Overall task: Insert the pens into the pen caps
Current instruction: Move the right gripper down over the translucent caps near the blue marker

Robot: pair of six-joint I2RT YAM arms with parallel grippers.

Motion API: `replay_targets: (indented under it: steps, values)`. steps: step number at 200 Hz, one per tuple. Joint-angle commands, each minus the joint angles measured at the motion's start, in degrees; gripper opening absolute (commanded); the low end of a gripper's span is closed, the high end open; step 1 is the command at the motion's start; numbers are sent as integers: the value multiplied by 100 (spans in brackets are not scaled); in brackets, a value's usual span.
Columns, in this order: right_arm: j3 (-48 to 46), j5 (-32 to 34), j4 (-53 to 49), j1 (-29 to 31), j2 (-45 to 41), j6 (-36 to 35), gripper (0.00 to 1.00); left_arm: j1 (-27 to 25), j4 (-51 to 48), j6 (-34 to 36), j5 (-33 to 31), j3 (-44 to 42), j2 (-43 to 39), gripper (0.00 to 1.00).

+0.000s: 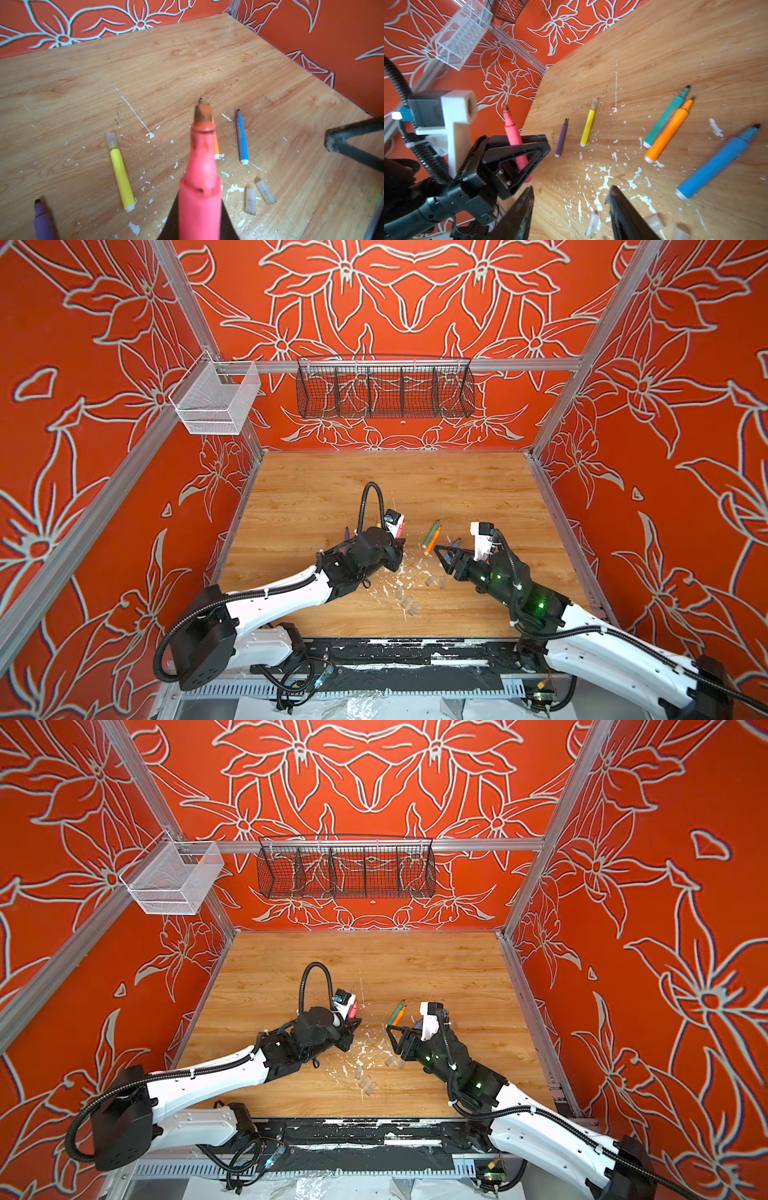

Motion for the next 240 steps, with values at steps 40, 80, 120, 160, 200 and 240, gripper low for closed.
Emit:
replay_targets:
  steps: [40, 80, 120, 160, 200, 240]
  values:
    - [674, 594, -2578, 29, 433, -512, 57, -7, 736, 173, -51, -298, -357, 0]
    - [585, 300, -2760, 25, 935, -590, 58, -11, 705, 312, 321, -223, -315, 0]
    - [670, 162, -2646, 25, 1812, -704, 53, -13, 832, 397, 522, -363, -490, 0]
    - [1023, -66, -2559, 25, 2709, -865, 48, -14, 872, 428, 583, -381, -492, 0]
    - [1246, -224, -2478, 32, 3303, -935, 43, -10, 881, 450, 627, -380, -472, 0]
    - [1312, -68, -2507, 34, 3552, -935, 41, -13, 881, 450, 636, -382, -488, 0]
